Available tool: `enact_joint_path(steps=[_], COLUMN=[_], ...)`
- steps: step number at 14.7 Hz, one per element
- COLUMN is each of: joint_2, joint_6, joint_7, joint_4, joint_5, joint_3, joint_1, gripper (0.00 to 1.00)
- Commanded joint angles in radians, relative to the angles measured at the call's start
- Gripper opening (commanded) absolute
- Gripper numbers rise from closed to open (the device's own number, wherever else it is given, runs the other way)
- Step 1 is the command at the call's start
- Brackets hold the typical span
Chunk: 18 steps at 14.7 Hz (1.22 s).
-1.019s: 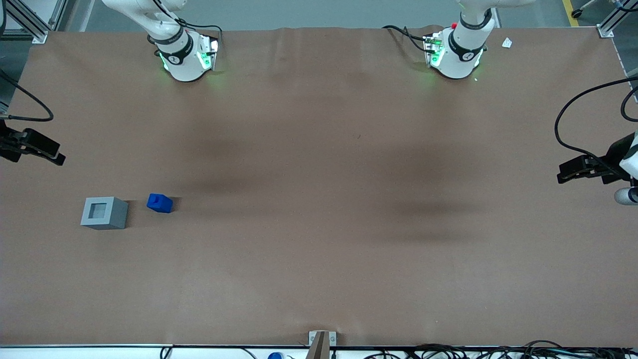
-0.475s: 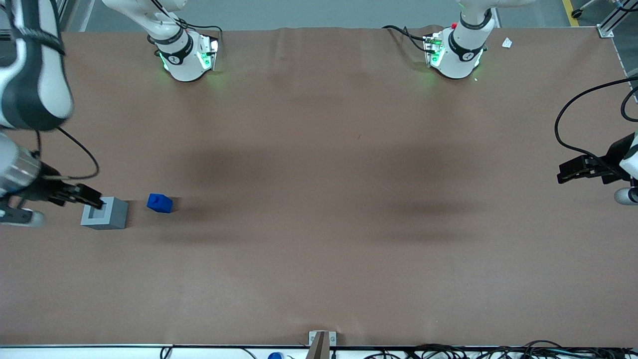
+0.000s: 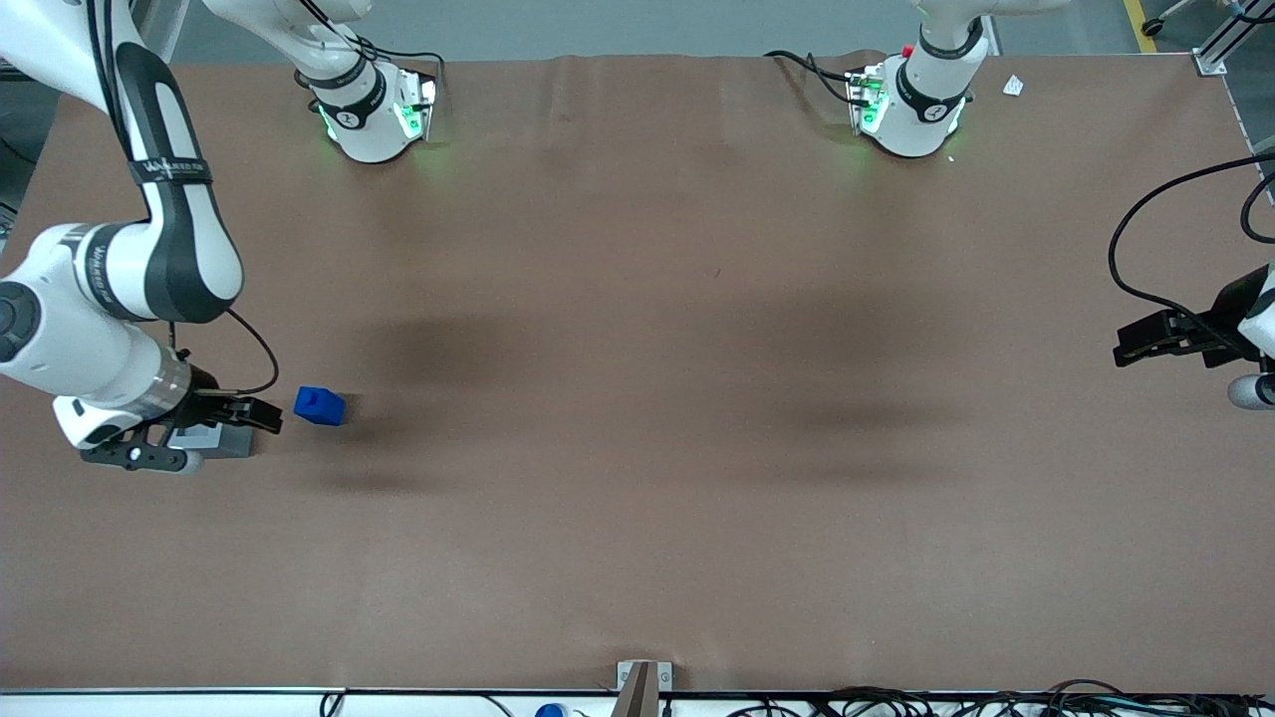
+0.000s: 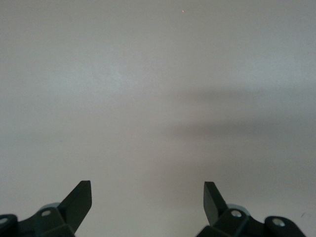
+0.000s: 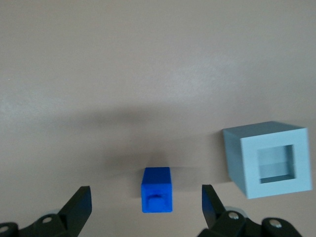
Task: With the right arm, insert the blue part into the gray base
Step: 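Lower the right gripper over the blue block and close on it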
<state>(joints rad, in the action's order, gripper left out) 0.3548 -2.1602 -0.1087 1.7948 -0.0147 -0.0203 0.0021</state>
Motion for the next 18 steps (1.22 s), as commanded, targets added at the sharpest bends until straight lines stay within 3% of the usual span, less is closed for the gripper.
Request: enact_joint_path(steps=[1, 11, 18], joint_2=[0.007, 0.010, 0.032], joint_6=[-0.027, -0.053, -0.165], joint_7=[-0.109, -0.161, -0.152], joint_4=[0.085, 0.155, 0.233], joint_5=[-0.002, 0.045, 0.160], joint_3=[-0.001, -0.006, -0.004], joint_1=[0.036, 0.045, 0.049], gripper=[0.97, 0.93, 0.91])
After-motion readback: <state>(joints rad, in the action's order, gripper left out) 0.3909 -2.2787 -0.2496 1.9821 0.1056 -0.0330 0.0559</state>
